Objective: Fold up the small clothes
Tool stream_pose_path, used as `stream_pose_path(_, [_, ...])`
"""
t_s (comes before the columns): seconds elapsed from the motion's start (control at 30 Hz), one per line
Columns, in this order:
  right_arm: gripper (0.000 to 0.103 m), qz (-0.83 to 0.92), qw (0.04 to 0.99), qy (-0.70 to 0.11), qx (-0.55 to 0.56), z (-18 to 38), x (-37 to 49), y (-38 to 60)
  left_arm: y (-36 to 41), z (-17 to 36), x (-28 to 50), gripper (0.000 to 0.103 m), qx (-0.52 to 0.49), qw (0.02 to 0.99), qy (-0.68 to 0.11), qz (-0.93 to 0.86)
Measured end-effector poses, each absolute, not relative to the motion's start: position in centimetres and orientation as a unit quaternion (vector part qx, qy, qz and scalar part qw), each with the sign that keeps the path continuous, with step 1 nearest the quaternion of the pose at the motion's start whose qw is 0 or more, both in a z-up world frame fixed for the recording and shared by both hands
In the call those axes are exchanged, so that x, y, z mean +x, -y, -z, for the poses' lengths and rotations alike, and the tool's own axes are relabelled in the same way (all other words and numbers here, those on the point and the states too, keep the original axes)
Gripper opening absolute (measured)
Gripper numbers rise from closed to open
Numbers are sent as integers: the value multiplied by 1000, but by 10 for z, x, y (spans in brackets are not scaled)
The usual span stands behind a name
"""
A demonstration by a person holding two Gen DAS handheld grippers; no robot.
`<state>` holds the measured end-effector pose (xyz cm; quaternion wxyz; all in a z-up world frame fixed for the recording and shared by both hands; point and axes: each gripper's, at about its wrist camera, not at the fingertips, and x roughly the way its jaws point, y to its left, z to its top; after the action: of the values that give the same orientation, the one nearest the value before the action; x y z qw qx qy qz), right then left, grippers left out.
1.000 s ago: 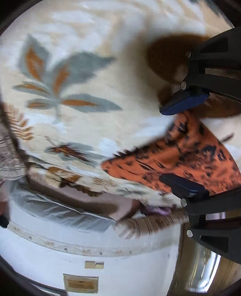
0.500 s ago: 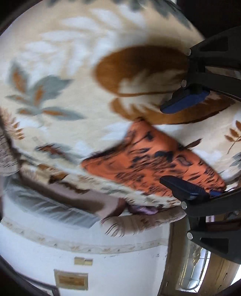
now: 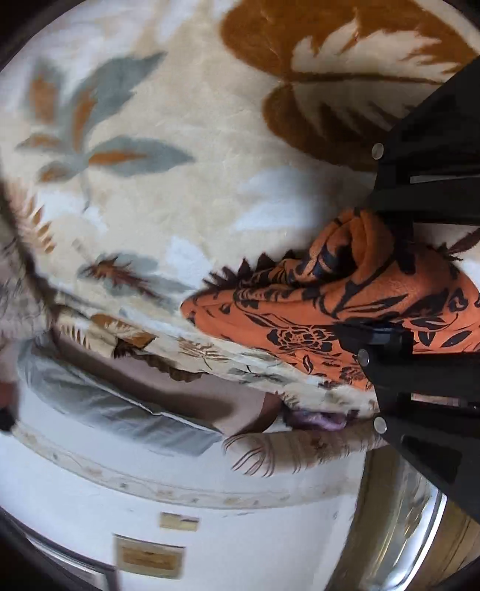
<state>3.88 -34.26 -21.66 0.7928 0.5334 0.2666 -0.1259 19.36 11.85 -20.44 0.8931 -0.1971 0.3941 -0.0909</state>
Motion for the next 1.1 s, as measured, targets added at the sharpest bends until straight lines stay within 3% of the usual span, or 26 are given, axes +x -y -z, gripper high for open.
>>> stream_pose_path(0.27, [28,68,873,-286,390,123,78,252,-159,202,193,52,-220,889,-401,32])
stream_pose_path(0.4, [28,27,879,-313,357,110,107,191,-179,195,191,52,-229,894,-385,6])
stream_pose_path(0.67, [28,-71,859,-380,336,132,157,68,-238,193,183,52,-260,893,-364,-48])
stream_pose_path(0.83, [28,-105,827,-440,333,176,178,9,-266,200,177,52,-254,891,-369,-71])
stream_pose_path(0.9, [30,-163,775,-476,382,202,183,-5,-273,203,176,52,-259,889,-371,-73])
stream_pose_path(1.0, [30,-191,763,-494,370,213,181,-24,-277,203,176,52,-268,887,-370,-68])
stream_pose_path(1.1, [30,-204,768,-454,403,205,170,2,-274,200,176,52,-279,888,-362,-54])
